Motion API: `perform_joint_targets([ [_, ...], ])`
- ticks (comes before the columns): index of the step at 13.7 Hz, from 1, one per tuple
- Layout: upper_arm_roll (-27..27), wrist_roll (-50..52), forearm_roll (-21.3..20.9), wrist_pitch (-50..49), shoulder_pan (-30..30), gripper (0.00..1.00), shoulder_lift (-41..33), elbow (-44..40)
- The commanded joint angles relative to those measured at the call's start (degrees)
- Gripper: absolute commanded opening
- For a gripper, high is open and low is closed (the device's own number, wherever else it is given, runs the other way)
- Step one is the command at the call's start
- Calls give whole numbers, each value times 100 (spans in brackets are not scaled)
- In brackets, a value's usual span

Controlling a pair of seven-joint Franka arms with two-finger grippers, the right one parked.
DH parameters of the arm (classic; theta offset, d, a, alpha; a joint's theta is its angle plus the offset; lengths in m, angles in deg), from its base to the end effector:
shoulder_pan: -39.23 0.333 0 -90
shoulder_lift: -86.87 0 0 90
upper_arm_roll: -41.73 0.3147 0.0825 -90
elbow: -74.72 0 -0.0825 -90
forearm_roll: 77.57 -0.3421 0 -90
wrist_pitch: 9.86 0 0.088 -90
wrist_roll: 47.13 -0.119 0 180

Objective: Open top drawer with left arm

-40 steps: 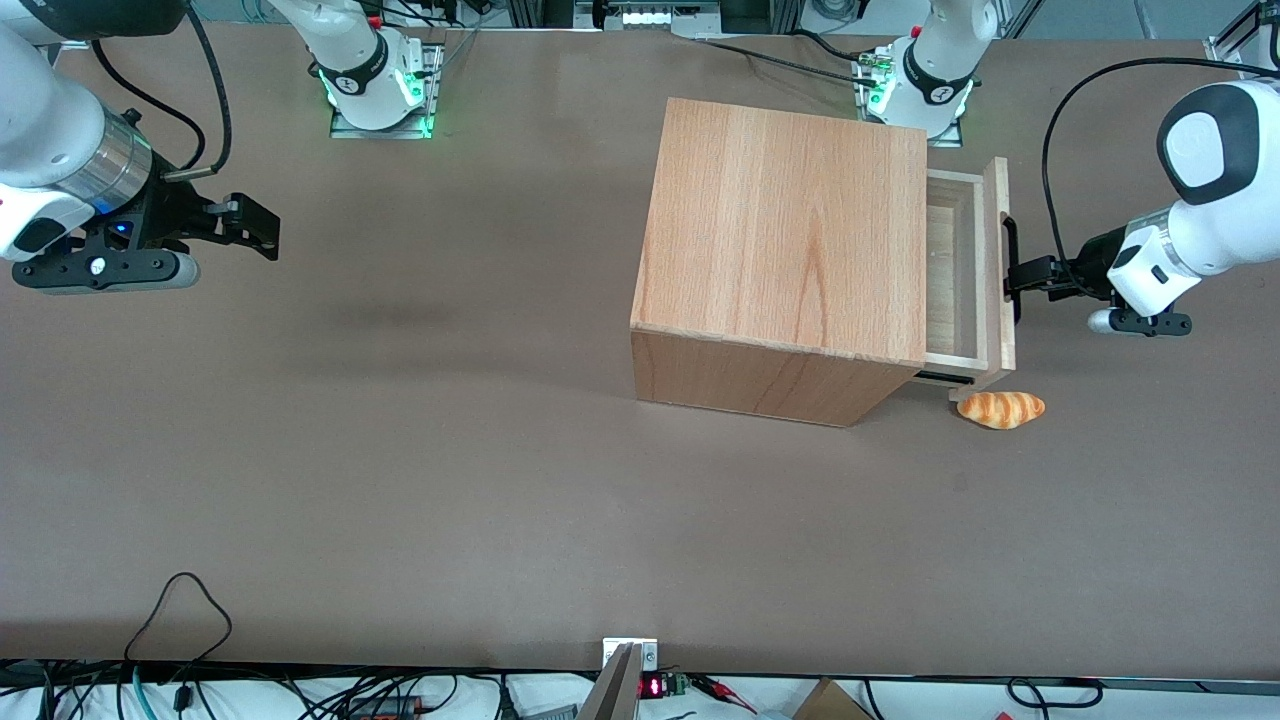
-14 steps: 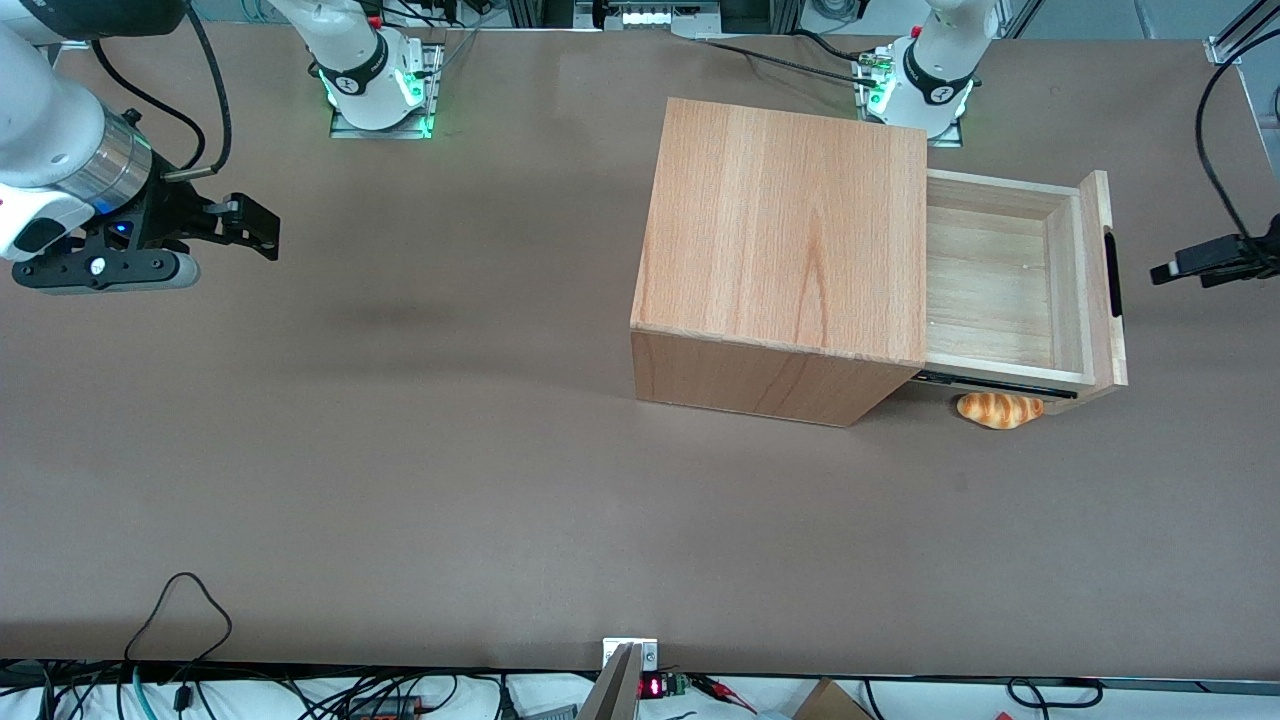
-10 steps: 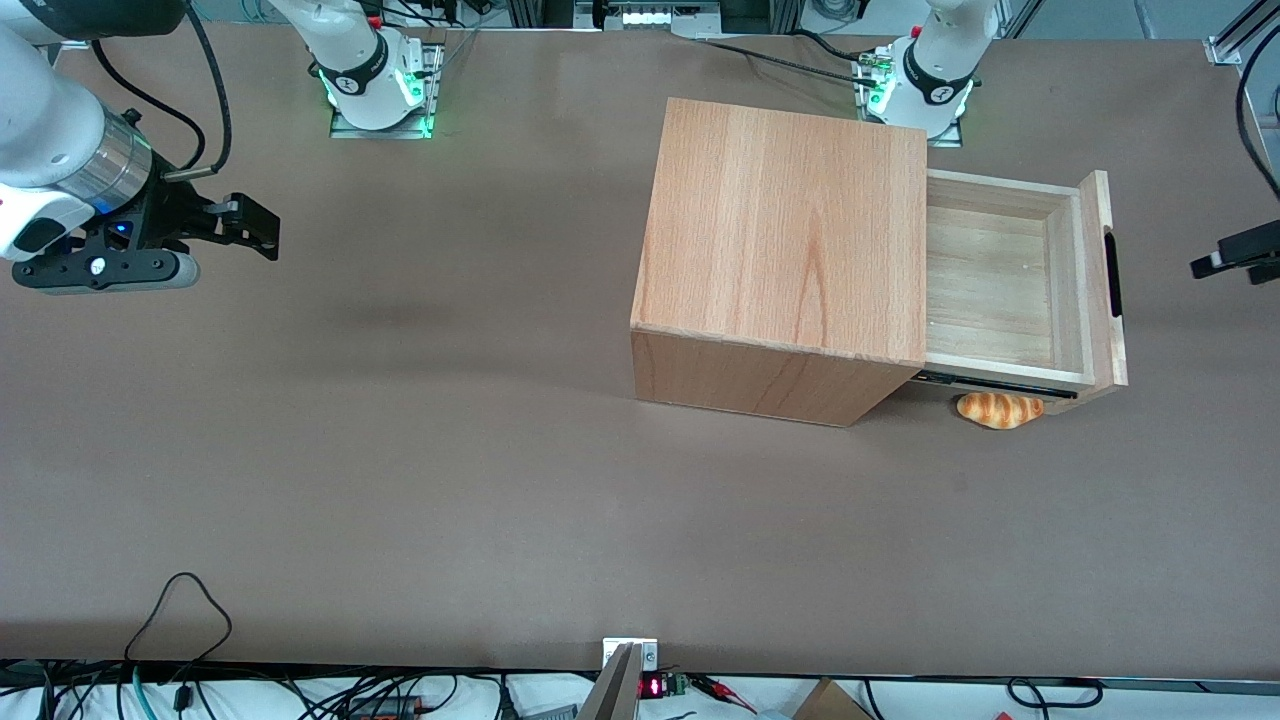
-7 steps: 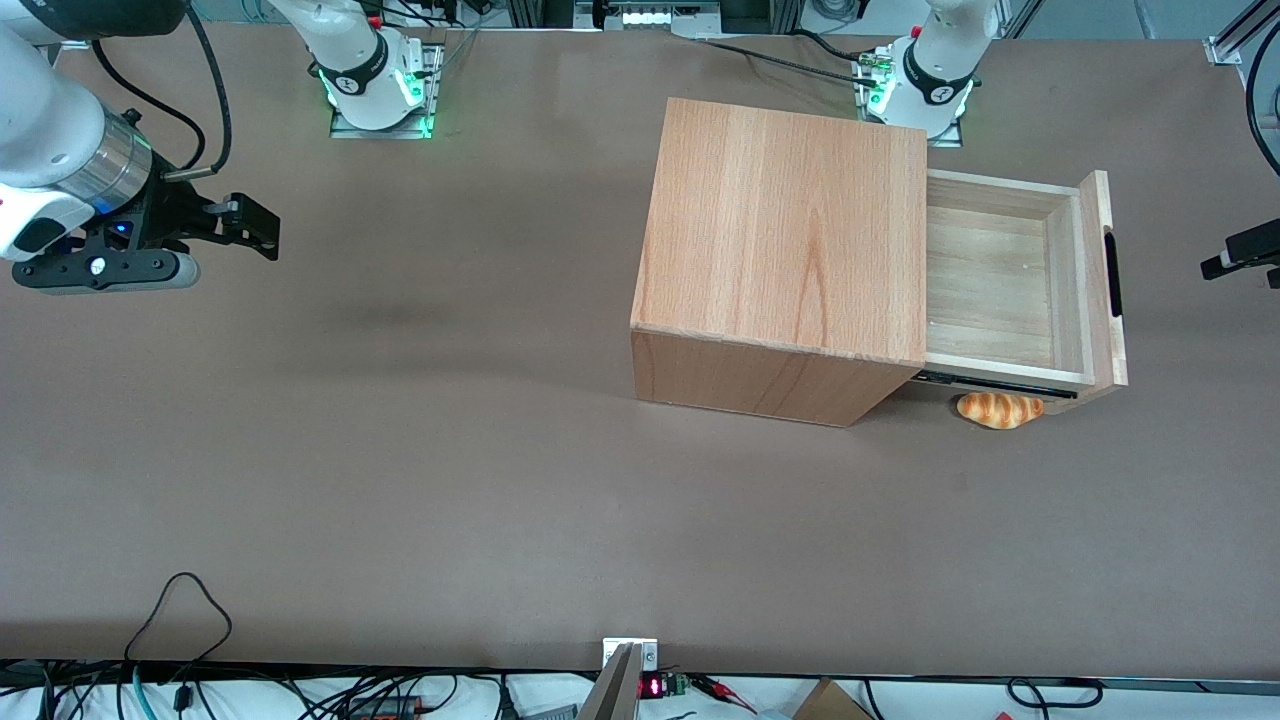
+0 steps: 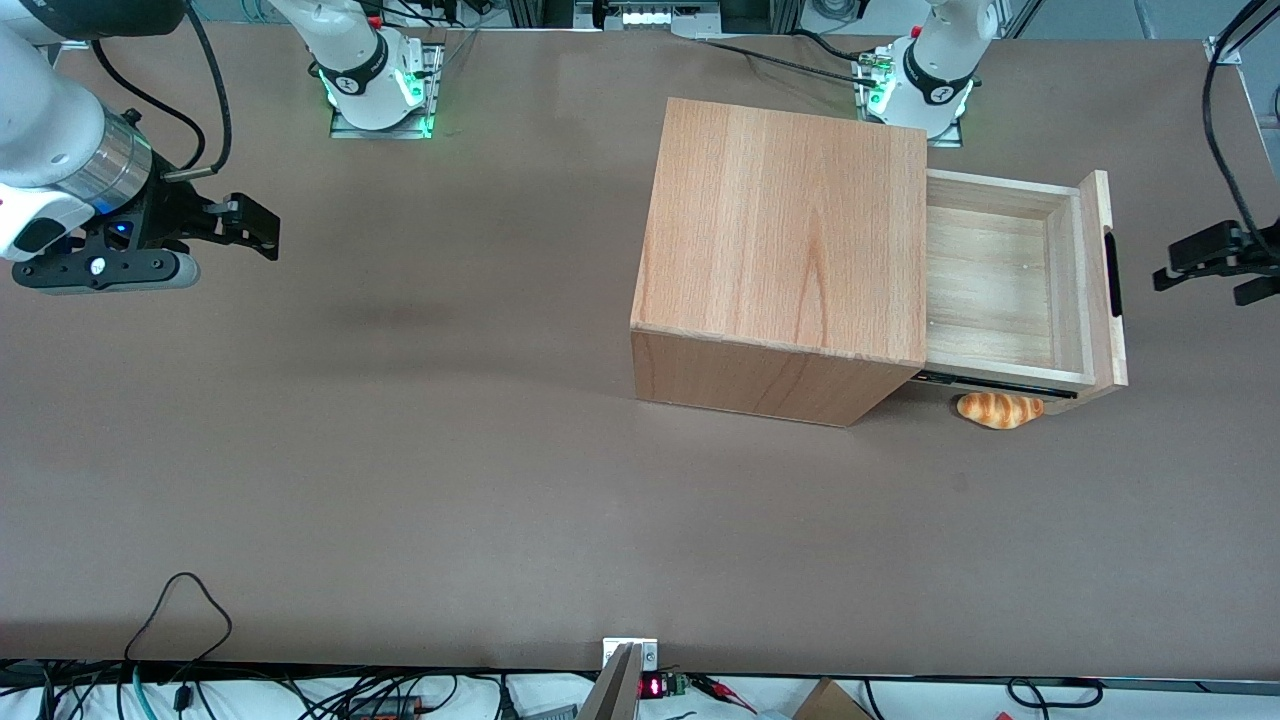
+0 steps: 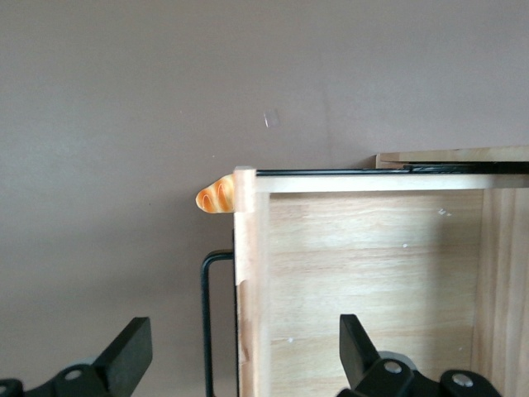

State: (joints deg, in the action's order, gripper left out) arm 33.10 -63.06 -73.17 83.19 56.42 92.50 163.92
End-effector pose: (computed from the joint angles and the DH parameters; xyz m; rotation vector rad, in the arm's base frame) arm 0.5395 0.0763 0.5709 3.0402 -0.1870 -0.0151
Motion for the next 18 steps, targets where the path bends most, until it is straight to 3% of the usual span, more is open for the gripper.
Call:
perform_joint_targets([
  [1,633,178,-168,-112,-732,100,-80,-166],
  [3,923,379,-325,-94,-1137,100,-159,-157],
  [7,977,987,-511,134,-1525,100,-335,-34],
  [10,1056,1031,-511,642,-1736,100,-843,745],
  [18,1074,1127,-493,442,-1614,100,-915,705],
])
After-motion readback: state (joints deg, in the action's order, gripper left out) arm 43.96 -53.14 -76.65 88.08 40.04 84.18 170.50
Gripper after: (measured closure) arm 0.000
